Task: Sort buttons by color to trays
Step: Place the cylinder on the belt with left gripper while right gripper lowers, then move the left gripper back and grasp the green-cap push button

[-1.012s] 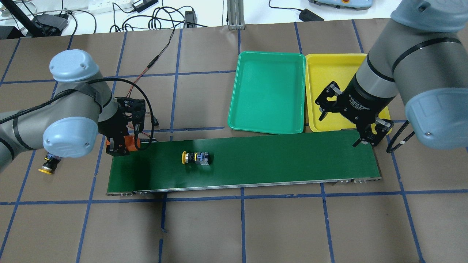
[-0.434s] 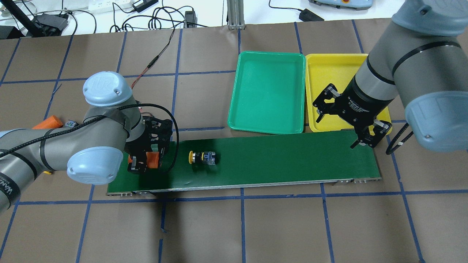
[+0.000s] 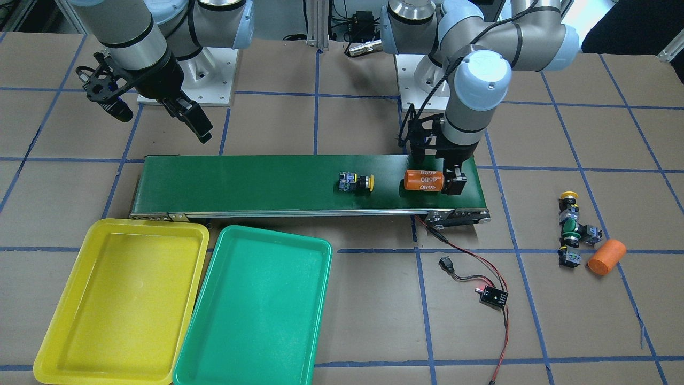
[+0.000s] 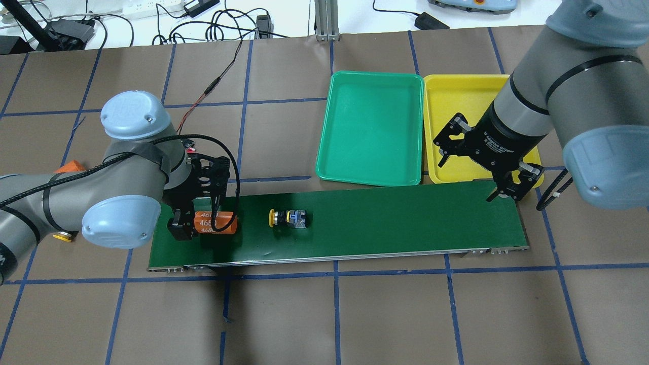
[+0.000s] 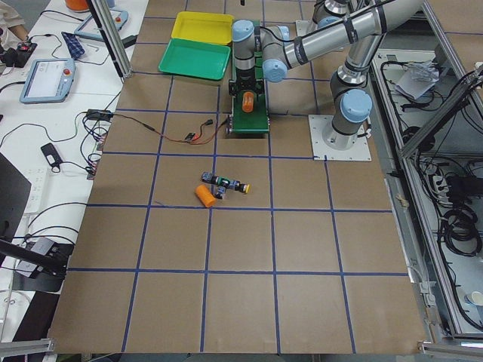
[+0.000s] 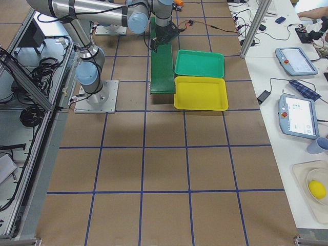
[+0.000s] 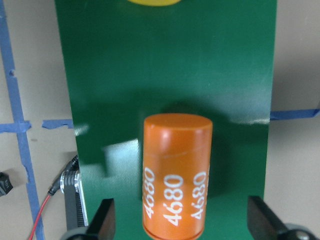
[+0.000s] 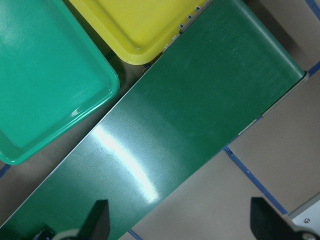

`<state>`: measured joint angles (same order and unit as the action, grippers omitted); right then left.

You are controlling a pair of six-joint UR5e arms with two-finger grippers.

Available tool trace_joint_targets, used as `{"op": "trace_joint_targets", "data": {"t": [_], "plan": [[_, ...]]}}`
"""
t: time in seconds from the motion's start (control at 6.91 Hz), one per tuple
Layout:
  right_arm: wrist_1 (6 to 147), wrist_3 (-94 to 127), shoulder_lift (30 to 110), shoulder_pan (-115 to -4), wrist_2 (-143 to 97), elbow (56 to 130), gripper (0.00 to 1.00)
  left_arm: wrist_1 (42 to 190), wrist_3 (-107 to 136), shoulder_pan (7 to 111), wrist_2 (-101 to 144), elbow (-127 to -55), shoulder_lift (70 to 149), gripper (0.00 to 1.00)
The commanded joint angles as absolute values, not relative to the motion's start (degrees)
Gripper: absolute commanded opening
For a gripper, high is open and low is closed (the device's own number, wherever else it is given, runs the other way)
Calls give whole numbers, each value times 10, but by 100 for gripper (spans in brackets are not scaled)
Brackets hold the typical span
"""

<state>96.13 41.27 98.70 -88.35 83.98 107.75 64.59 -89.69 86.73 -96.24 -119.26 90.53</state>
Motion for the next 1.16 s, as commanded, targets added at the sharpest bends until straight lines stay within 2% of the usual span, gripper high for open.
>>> {"op": "trace_joint_targets", "data": {"t": [0.0, 0.14, 0.43, 0.72, 1.01], "plan": [[963, 410, 986, -884, 840, 1079, 100, 642, -897, 739, -914, -1169, 909, 95], [962, 410, 986, -884, 841, 1079, 100, 632, -896, 674, -896, -1156, 924, 100], [963, 409, 986, -884, 841, 1079, 100, 587, -866, 608, -863, -1112, 959, 100], [964, 406, 986, -882, 840, 1078, 100, 565, -824, 599, -866, -1020, 1053, 100], [962, 407, 985, -882, 841, 1079, 100, 542, -776, 594, -871, -984, 1139, 100]]}}
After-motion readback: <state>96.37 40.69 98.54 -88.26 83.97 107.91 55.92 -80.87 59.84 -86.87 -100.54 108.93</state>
